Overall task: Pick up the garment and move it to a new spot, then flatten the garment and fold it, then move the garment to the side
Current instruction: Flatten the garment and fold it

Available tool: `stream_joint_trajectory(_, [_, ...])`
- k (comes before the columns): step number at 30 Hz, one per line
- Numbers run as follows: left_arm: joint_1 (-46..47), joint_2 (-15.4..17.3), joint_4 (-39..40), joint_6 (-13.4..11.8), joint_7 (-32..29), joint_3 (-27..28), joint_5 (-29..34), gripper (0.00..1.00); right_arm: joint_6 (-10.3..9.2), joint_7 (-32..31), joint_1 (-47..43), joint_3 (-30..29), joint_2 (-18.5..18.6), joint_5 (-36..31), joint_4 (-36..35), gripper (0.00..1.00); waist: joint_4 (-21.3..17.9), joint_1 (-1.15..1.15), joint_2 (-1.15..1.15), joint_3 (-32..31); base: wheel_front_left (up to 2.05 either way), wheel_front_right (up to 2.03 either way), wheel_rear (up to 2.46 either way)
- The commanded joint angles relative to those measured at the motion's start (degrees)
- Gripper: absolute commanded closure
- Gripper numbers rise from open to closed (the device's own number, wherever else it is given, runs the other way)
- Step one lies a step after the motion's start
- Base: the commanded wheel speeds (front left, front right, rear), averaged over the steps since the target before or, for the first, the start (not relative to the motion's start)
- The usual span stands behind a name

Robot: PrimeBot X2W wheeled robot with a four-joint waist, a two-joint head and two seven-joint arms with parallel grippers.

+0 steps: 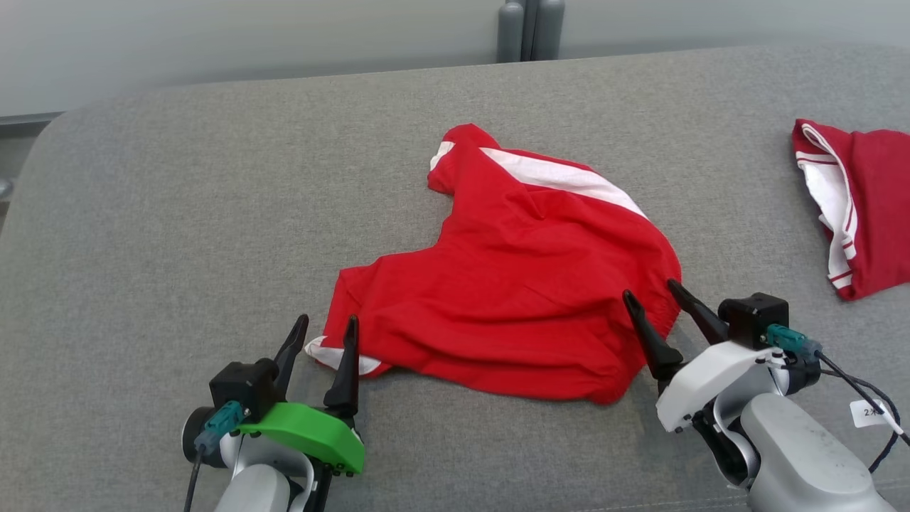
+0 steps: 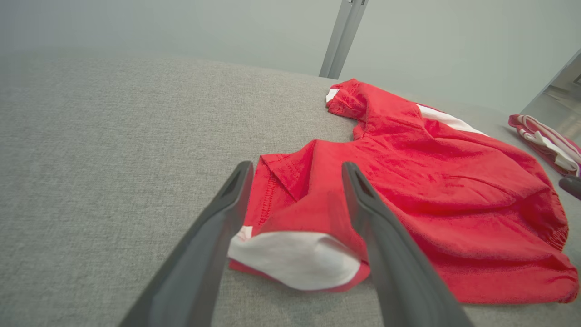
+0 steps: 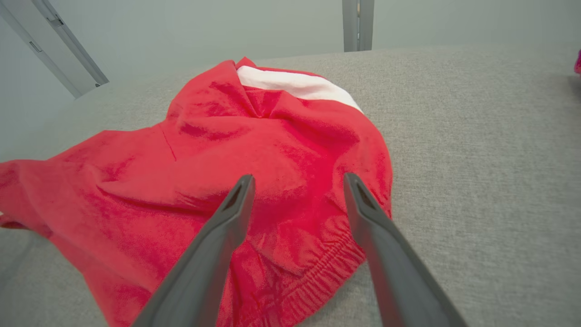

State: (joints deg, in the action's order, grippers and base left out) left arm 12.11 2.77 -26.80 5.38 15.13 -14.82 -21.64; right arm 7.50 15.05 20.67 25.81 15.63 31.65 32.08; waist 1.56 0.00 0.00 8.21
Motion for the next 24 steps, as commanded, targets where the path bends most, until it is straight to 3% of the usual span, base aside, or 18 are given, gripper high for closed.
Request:
stream_joint_trajectory(1, [0.64,0.29,0.25,0.18,-0.02,-0.12,-0.15,0.00,-0.03,0.16,1.49,-0.35,-0.14,-1.05,0.81,0.00,1.28,0.00,0.00,0.82,0.00,0.00,0.00])
stream_joint_trajectory(5, [0.86,0.25,0.97,0.09,-0.02,-0.75,-0.37,0.00,-0.03,0.15,2.91,-1.06,-0.62,-4.22,4.87,0.00,3.31,0.00,0.00,1.37,0.00,0.00,0.00])
stream_joint_trajectory(11, [1.11,0.25,2.13,-0.11,-0.02,-1.55,-0.99,0.00,-0.03,0.16,6.70,4.91,-0.22,-7.21,7.39,0.00,6.66,0.00,0.00,2.74,0.00,0.00,0.00])
stream_joint_trajectory(17, [1.06,0.25,2.65,-0.45,-0.02,-2.04,-1.62,0.00,-0.03,0.15,7.97,7.00,0.78,-7.94,11.33,0.00,8.69,0.00,0.00,3.24,0.00,0.00,0.00])
stream_joint_trajectory(18, [0.98,0.25,2.75,-0.42,-0.02,-2.14,-1.64,0.00,-0.03,0.15,8.30,7.24,0.75,-8.22,12.18,0.64,8.93,0.00,0.00,3.24,0.00,0.00,0.00])
stream_joint_trajectory(19, [0.88,0.25,2.85,-0.46,-0.02,-2.19,-1.65,0.00,-0.03,0.15,8.77,7.27,0.65,-8.24,12.67,1.00,9.16,0.00,0.00,3.27,0.00,0.00,0.00])
stream_joint_trajectory(24, [1.20,0.25,3.71,-0.31,-0.02,-2.56,-1.76,0.00,-0.05,0.16,11.69,3.71,2.21,-9.83,12.69,1.00,10.11,0.00,0.00,4.34,0.00,0.00,0.00])
